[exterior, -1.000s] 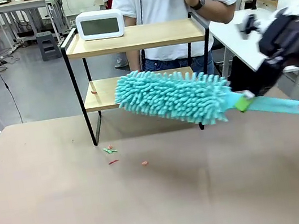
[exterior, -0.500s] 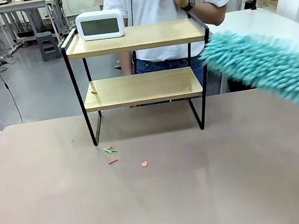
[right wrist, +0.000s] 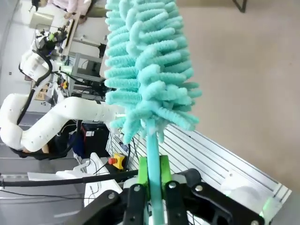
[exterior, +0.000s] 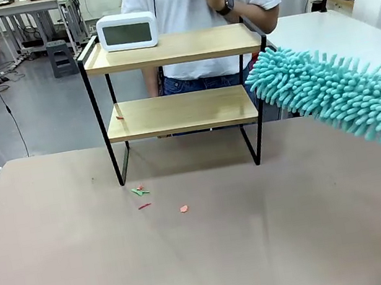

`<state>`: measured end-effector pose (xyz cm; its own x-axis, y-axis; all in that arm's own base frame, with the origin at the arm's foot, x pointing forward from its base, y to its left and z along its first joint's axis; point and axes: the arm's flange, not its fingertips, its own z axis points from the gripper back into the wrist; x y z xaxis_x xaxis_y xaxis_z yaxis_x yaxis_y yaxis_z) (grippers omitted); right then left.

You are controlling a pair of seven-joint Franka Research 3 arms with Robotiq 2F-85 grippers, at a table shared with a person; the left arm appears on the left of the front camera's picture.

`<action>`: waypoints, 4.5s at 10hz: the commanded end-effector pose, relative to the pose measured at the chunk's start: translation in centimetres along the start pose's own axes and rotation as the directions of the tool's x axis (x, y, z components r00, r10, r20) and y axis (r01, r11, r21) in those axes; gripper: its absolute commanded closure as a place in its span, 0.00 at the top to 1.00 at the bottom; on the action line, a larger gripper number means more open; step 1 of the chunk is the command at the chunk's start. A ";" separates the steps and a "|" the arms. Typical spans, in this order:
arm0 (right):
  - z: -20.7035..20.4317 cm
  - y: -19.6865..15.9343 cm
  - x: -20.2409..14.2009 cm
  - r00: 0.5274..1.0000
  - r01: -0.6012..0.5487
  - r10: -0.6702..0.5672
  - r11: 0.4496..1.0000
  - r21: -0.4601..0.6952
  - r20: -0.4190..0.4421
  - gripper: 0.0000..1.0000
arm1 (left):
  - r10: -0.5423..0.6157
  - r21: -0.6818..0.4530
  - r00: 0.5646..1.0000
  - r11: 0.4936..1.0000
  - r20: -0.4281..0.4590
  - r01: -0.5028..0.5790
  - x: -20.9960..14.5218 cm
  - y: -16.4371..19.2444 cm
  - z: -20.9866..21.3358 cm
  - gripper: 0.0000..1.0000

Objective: Clean the shelf.
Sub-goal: Clean the remaining tier of the Shelf with the Duster once objects are removed.

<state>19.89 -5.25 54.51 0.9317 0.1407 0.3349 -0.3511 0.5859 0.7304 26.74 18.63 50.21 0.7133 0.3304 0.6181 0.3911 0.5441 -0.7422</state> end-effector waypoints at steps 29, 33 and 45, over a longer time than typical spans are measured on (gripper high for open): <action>-36.0 12.0 24.0 0.985 -0.138 0.105 0.955 -0.262 -0.136 0.12 | -0.019 -0.015 1.000 1.000 0.012 0.019 0.0 -0.1 -0.1 1.00; -28.5 9.1 19.8 0.994 -0.089 0.068 0.963 -0.254 -0.090 0.12 | -0.019 -0.015 1.000 1.000 0.012 0.019 0.0 -0.1 -0.1 1.00; -7.6 -2.5 -3.5 0.971 0.237 -0.237 0.971 0.019 0.007 0.12 | -0.019 -0.015 1.000 1.000 0.012 0.019 0.0 -0.1 -0.1 1.00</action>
<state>20.93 -3.58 52.95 0.9791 0.1784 0.0977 -0.1886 0.6156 0.7651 26.74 18.60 50.22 0.7135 0.3294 0.6184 0.3916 0.5443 -0.7419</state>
